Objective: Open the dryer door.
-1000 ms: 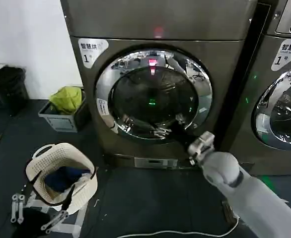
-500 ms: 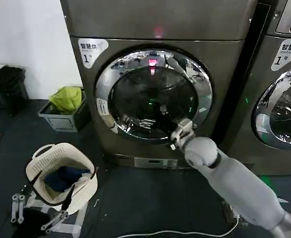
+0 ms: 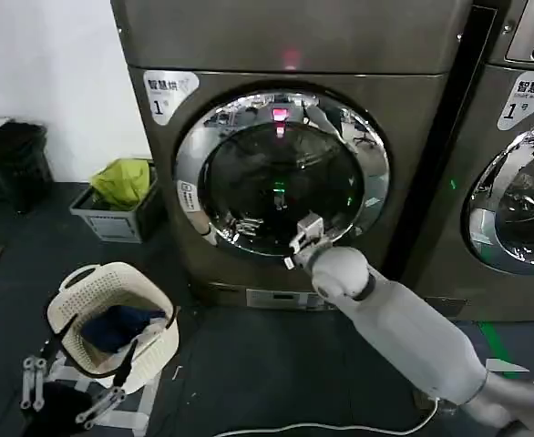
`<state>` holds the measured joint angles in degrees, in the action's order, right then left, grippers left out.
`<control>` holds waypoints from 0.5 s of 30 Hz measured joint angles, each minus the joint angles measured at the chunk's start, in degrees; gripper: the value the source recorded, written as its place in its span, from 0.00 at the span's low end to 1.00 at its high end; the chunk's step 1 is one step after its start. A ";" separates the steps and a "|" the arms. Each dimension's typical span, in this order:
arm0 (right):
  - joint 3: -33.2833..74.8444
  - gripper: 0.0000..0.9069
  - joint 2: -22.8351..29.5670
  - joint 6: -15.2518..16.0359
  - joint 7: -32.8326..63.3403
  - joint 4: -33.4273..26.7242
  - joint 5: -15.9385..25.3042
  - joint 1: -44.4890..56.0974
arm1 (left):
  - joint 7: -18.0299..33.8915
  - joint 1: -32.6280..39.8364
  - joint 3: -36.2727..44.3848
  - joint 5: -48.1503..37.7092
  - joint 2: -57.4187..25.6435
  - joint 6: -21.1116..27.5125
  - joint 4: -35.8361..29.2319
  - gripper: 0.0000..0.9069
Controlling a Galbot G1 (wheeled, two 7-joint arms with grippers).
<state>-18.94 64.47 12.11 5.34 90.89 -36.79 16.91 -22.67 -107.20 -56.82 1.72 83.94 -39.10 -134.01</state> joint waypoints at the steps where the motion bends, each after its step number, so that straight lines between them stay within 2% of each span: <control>1: -0.17 1.00 0.29 0.08 0.16 -0.34 0.13 -0.19 | 0.00 0.02 0.01 0.02 0.03 0.00 0.00 1.00; 15: -2.14 1.00 5.33 1.62 1.07 -4.51 1.67 -2.70 | 0.00 0.27 0.04 0.05 0.15 0.10 0.20 1.00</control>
<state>-21.08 69.80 13.73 6.40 86.38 -35.12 14.21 -22.68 -106.93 -56.78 1.78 84.09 -39.00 -133.81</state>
